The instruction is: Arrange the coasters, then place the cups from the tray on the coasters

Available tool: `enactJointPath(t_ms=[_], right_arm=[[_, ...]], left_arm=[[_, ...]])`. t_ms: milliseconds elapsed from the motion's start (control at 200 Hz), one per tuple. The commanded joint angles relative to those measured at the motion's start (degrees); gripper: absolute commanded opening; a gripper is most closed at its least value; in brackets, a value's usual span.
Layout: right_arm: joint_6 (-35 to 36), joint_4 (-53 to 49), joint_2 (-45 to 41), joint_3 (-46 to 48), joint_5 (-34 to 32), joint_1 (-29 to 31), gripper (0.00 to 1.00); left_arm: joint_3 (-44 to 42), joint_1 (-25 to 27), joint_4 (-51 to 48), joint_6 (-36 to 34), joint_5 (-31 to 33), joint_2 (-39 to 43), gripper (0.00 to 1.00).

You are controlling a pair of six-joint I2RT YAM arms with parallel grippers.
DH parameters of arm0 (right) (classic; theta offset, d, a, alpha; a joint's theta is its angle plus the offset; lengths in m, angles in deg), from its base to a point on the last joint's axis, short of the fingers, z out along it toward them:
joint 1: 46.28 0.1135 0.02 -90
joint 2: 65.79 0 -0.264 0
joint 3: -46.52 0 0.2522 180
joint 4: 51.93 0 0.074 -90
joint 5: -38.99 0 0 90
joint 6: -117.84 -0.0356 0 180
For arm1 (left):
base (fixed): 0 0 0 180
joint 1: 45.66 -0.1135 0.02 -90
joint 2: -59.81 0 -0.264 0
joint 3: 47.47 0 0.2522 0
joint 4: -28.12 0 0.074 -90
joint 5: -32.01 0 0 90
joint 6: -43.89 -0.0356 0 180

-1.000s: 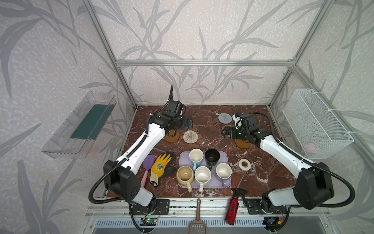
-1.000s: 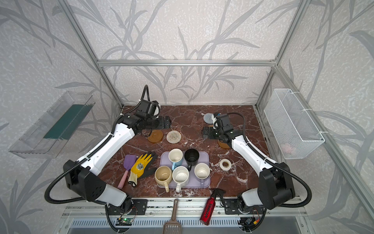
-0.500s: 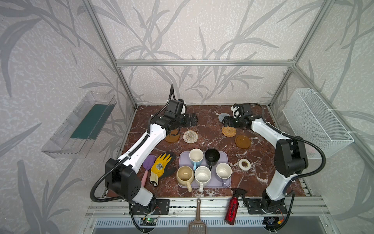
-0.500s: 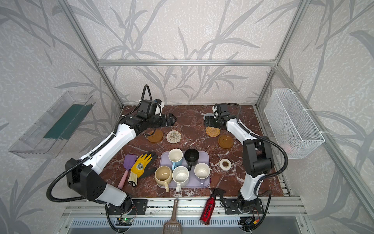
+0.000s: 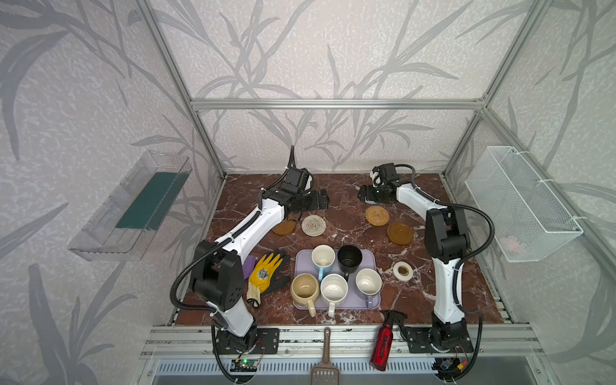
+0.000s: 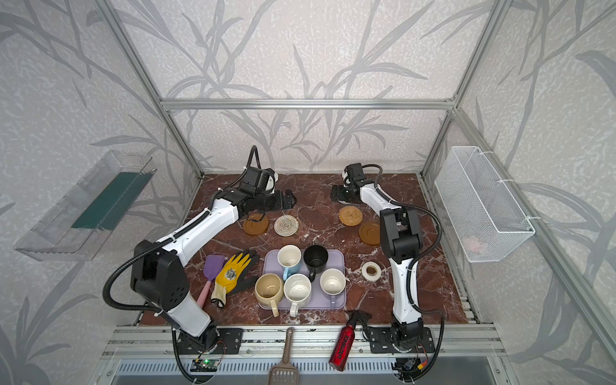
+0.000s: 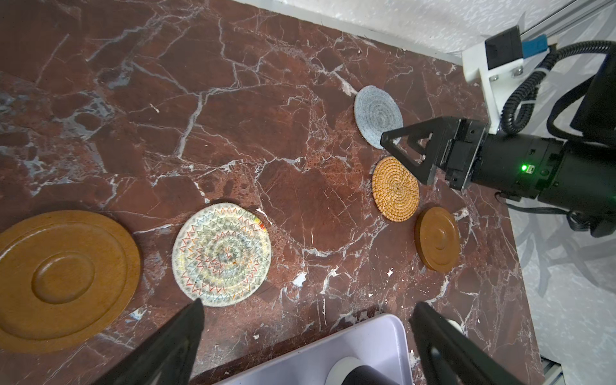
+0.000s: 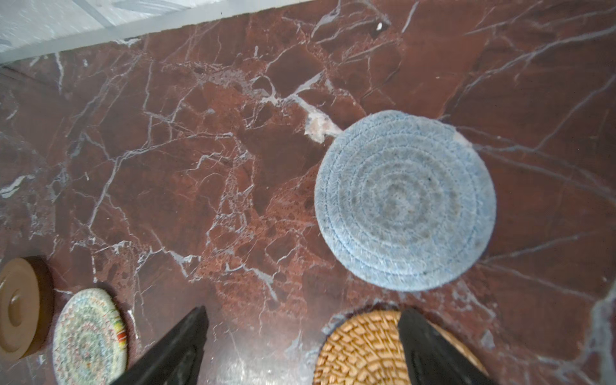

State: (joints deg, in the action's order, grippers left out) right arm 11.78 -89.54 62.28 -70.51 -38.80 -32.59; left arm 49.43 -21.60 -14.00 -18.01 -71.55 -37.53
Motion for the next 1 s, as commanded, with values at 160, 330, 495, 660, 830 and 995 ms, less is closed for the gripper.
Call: enactJointPath(t_ms=[160, 330, 495, 660, 830, 995], right_arm=[[0.83, -6.03, 10.75, -13.95, -1.28, -0.16, 0.86], [1.0, -11.29, 16.01, -22.01, -1.53, -0.16, 0.84], [4.19, -22.25, 22.04, -34.43, -4.34, 0.91, 0.84], [4.56, -27.57, 26.14, -40.94, -5.56, 1.51, 0.79], [6.0, -27.29, 28.01, -42.89, 1.96, 2.67, 0.73], [8.4, -30.66, 29.26, -45.87, 2.52, 5.38, 0.7]], left_arm=[[1.07, 0.57, 4.05, 1.19, -1.1, -3.56, 0.99], [0.63, 0.72, 4.2, 1.06, -1.69, -5.12, 0.99], [1.14, 0.67, 3.8, 1.55, -1.99, -5.77, 0.99], [0.96, 0.72, 5.13, 2.56, -3.23, -6.05, 0.99], [0.86, 0.18, 4.58, 3.92, -5.15, -6.13, 0.99], [-0.74, 0.13, 3.12, 3.04, -3.11, -4.03, 0.99]])
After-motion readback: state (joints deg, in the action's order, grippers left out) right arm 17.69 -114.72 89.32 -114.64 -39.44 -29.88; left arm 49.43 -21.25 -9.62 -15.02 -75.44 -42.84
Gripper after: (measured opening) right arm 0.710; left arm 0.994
